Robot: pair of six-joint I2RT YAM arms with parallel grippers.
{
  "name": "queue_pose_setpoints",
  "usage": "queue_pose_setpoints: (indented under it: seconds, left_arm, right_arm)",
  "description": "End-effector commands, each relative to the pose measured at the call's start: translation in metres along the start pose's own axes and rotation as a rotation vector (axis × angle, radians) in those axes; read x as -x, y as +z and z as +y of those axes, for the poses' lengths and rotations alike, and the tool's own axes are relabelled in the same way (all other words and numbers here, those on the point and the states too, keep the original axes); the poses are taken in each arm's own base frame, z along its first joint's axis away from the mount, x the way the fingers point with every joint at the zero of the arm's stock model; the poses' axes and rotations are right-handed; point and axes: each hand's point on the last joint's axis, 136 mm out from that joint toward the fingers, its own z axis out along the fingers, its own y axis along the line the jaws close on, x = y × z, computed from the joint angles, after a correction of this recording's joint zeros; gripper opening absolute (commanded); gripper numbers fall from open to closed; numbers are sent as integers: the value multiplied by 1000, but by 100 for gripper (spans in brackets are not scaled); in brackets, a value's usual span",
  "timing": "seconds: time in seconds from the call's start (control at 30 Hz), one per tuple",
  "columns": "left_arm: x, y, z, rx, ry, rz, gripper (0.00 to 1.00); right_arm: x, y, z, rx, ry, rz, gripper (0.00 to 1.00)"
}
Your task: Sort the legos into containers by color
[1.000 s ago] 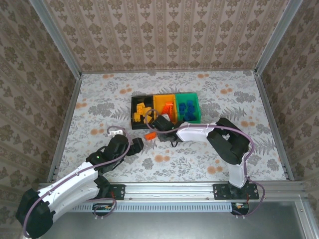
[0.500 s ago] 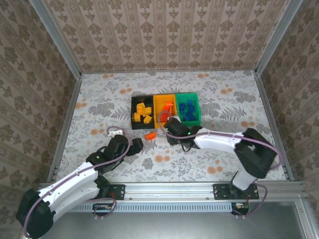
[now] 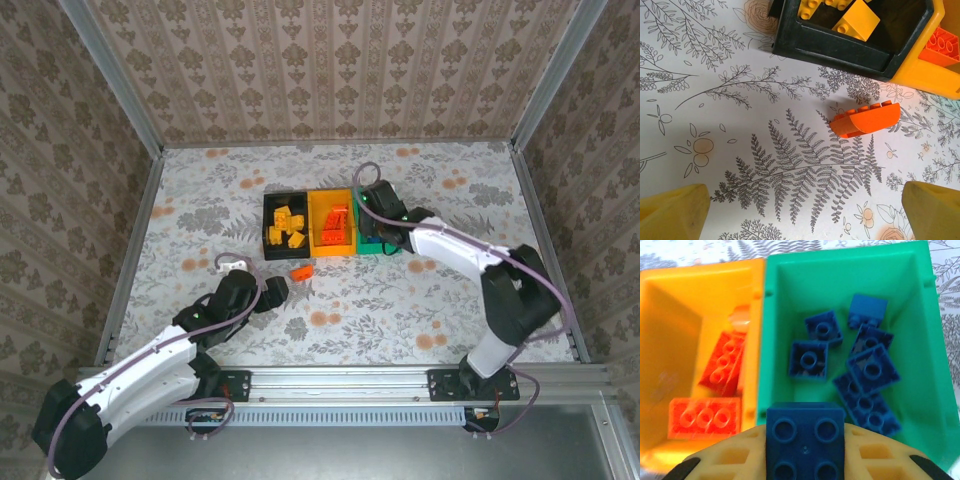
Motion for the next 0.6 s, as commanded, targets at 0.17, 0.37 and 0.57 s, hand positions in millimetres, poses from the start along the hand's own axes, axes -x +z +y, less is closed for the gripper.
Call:
queue_pose_setpoints:
  seconds: [0.17, 0.37, 0.57]
  left_arm:
    - [-2, -1, 0, -13, -13, 11, 100]
    - [6, -1, -11, -34, 45, 3, 100]
    - [11, 20, -36, 26, 239, 100, 98]
  right_arm:
    - [3, 28, -6, -37, -1, 70, 53]
    - [15, -2, 7, 27, -7, 12, 74]
    - [2, -25, 14, 83, 2, -5, 76]
